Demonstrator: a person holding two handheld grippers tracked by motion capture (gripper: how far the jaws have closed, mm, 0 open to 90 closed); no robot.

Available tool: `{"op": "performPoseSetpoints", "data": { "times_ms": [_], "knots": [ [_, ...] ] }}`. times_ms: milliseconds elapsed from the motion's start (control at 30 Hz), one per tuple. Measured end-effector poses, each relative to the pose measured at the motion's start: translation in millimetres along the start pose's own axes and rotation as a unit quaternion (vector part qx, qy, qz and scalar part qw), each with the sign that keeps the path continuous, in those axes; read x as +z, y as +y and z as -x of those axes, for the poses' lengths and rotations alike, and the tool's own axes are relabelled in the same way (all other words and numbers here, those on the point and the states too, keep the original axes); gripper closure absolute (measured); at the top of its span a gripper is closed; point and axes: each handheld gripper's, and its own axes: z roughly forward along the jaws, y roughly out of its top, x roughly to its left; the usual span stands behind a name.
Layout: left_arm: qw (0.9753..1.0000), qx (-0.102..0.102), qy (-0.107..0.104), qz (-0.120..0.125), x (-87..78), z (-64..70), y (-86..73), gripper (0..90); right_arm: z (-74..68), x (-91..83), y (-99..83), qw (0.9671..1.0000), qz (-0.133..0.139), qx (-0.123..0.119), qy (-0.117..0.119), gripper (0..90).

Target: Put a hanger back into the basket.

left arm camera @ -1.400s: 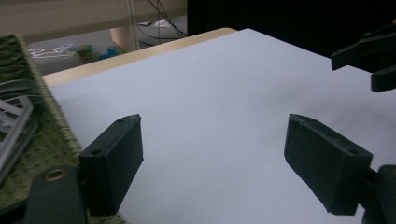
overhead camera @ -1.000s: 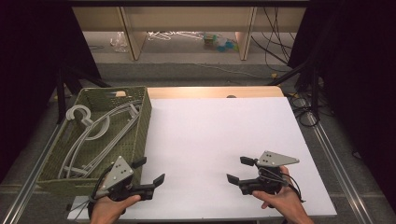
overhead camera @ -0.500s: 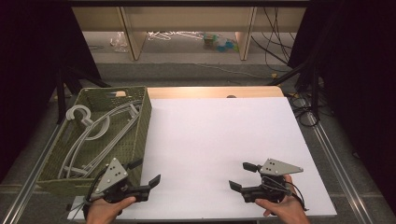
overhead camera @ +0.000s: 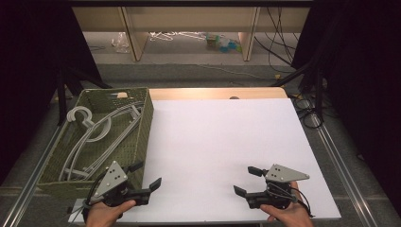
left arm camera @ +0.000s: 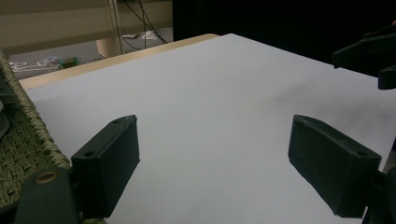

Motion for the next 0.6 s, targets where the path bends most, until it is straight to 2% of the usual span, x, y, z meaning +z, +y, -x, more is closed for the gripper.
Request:
{"op": "performPoseSetpoints", "data": {
  "times_ms": [33, 133, 167, 333, 600],
  "knots": [
    [1.0, -0.005, 0.001, 0.002, -0.1, 0.6, -0.3, 16.4, -0.1, 0.0, 0.1, 1.0, -0.001, 0.0, 0.0, 17.1],
    [1.0, -0.001, 0.0, 0.002, -0.2, -0.3, 0.0, 16.4, -0.2, 0.4, 0.1, 1.0, -0.001, 0.0, -0.001, 17.1],
    [0.9999, -0.009, -0.004, 0.007, 0.4, 0.3, -0.6, 16.4, -0.1, 0.4, 0.0, 1.0, -0.002, -0.001, -0.001, 17.1],
    [1.0, 0.007, -0.002, 0.003, -0.9, -1.3, 0.7, 16.4, 0.7, 0.1, 0.1, 1.0, 0.004, -0.003, -0.007, 17.1],
    [1.0, 0.005, -0.001, 0.007, -1.3, -1.3, 0.8, 16.4, 0.7, 0.1, 0.0, 1.0, 0.002, -0.002, -0.009, 17.1]
  ]
}}
